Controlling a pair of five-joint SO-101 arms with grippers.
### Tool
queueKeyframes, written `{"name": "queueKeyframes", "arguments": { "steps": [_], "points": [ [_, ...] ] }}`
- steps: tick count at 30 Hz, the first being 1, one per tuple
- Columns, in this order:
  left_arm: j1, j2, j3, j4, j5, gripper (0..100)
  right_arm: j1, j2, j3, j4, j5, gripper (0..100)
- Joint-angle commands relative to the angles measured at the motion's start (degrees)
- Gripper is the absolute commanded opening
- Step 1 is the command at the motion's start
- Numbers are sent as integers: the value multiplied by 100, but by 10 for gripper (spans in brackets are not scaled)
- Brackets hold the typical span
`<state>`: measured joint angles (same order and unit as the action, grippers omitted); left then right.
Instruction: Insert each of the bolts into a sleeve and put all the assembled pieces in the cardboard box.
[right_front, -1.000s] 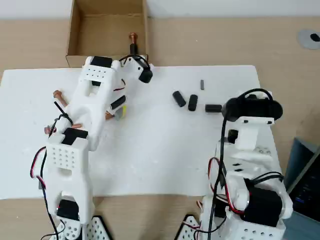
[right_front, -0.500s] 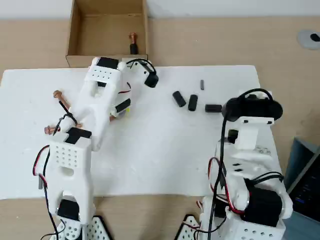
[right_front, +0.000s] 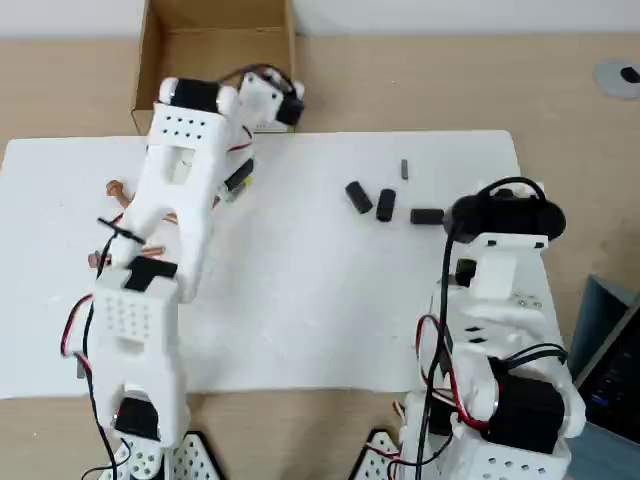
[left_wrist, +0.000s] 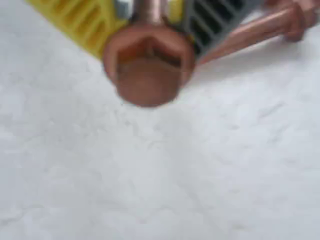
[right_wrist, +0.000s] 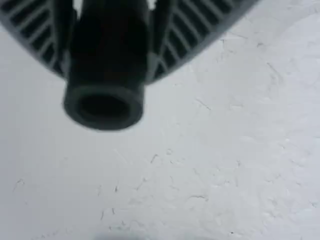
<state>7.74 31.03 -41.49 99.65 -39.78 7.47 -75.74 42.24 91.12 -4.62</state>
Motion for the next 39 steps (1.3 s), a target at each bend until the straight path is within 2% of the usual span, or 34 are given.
{"name": "queueKeyframes", "arguments": {
  "steps": [1,6,14,21,31,39],
  "points": [
    [62,-1059,18,88,369,4,101,-40,-242,-114,-18,9],
    [62,-2413,1143,88,993,4,101,-40,-242,-88,-9,9],
    [62,-4884,3895,0,1029,3,66,-40,-242,-97,299,9],
    [53,-6686,6101,-1363,1169,3,57,-40,-40,-378,325,9],
    [53,-9349,8888,-3754,2743,2,57,-48,136,-571,422,9],
    [53,-11046,10488,-4818,3763,2,-57,-1235,1402,-1424,448,9]
  ]
}}
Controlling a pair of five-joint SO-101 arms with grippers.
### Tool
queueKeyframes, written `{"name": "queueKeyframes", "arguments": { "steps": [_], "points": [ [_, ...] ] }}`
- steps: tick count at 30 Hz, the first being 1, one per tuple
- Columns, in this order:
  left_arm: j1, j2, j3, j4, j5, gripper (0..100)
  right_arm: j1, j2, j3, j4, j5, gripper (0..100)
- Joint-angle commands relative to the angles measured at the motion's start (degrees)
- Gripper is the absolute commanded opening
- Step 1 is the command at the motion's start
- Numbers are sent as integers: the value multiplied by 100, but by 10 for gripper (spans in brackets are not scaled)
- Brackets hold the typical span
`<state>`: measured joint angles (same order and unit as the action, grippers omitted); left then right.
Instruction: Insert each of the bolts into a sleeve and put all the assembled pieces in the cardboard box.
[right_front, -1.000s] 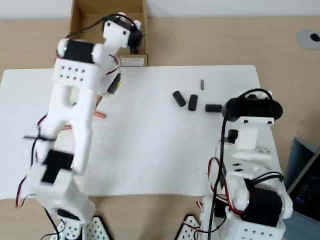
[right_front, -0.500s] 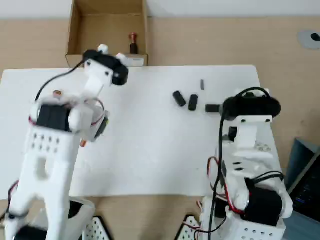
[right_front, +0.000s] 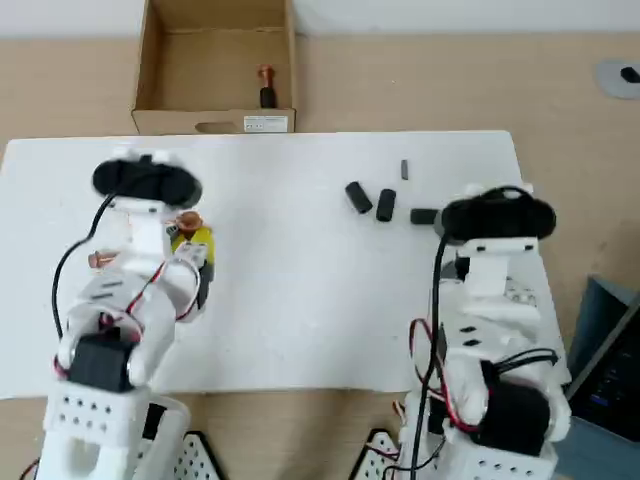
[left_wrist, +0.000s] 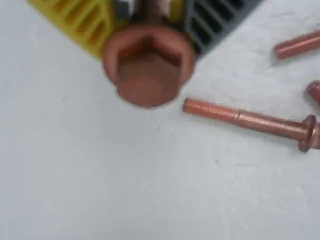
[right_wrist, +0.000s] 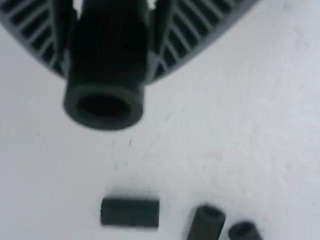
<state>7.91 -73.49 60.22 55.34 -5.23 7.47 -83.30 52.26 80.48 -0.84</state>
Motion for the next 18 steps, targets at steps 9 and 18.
{"name": "queueKeyframes", "arguments": {
  "steps": [9,18],
  "points": [
    [44,-2448,1846,-1064,2180,2,-1200,-2519,1710,-730,18,9],
    [97,-3099,1987,-1081,2585,2,-2360,-2615,1842,-738,18,9]
  ]
}}
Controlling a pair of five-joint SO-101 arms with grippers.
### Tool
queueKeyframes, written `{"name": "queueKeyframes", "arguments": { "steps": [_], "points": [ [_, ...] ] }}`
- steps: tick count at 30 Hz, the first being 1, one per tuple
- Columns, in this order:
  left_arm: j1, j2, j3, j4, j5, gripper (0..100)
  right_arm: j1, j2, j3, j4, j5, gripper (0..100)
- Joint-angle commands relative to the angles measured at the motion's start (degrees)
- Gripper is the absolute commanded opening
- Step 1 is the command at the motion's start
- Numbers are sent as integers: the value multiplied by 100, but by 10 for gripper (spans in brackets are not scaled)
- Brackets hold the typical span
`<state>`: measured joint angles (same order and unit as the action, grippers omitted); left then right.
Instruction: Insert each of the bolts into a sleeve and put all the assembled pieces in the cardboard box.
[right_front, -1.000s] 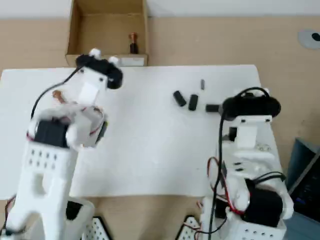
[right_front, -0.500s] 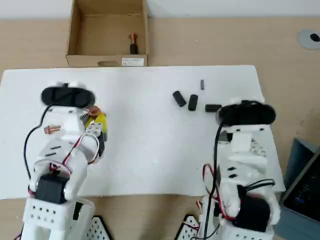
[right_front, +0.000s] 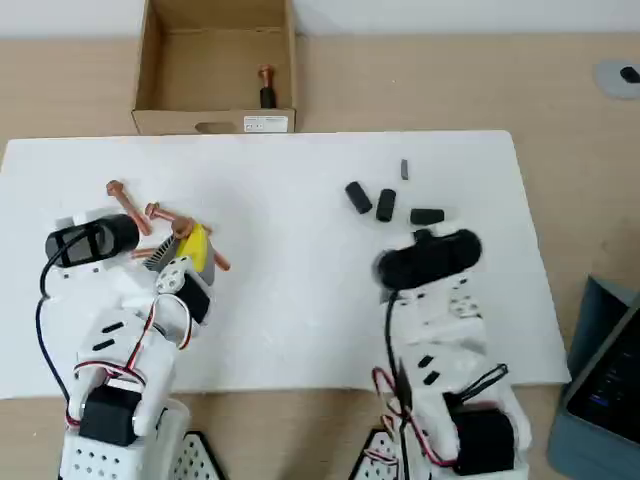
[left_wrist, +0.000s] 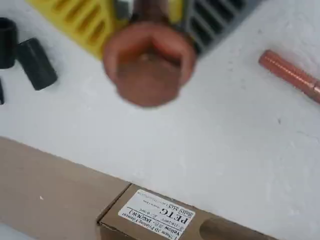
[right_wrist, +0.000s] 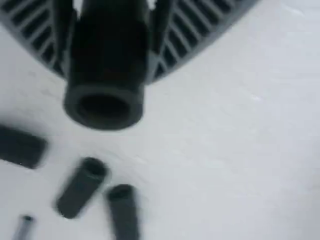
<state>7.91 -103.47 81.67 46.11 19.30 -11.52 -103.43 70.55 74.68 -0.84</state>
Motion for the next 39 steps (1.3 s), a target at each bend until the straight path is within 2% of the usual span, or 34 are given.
{"name": "queueKeyframes", "arguments": {
  "steps": [1,7,13,17,22,29,39],
  "points": [
    [220,-110,-185,-158,246,2,-655,-602,57,-158,18,9],
    [1196,-110,-589,-220,1125,2,-1789,-602,321,-545,18,9],
    [1574,-110,-738,-1204,1301,2,-2475,-602,453,-703,18,9],
    [1714,-101,-738,-1530,1301,2,-2607,-602,462,-738,53,9],
    [2180,-101,-738,-1371,1284,2,-2607,-602,462,-738,62,9],
    [2391,-101,-703,-1037,905,2,-2607,-602,444,-738,62,9],
    [2488,-101,-440,-1055,756,2,-2607,-602,426,-818,62,9]
  ]
}}
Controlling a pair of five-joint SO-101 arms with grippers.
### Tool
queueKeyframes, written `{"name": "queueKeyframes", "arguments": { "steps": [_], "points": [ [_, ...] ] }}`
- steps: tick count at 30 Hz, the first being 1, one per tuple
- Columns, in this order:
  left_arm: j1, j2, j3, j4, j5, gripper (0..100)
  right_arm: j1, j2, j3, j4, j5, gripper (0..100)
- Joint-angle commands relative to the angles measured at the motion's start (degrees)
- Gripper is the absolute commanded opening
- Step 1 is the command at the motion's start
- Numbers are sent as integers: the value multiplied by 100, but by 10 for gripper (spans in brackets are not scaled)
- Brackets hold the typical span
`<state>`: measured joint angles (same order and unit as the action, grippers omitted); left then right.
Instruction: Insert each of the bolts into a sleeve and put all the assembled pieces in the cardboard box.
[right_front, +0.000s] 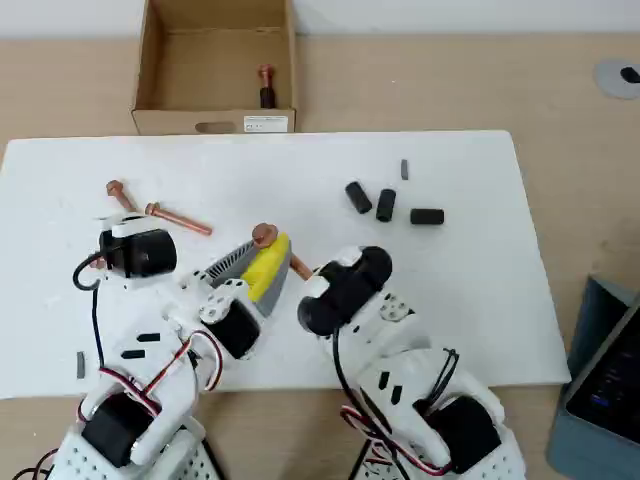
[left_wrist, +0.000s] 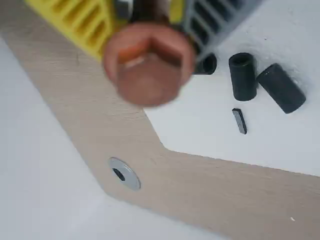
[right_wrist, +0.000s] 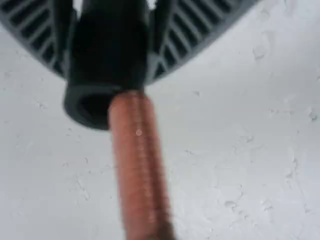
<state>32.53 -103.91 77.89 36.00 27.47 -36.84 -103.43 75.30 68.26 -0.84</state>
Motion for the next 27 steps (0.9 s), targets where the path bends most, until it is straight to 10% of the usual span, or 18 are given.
{"name": "queueKeyframes", "arguments": {
  "steps": [1,27],
  "points": [
    [18,-57,-62,-44,-62,2,-75,-602,-48,-176,70,9],
    [-18,-40,360,-563,-62,2,-84,-602,-57,-211,299,9]
  ]
}}
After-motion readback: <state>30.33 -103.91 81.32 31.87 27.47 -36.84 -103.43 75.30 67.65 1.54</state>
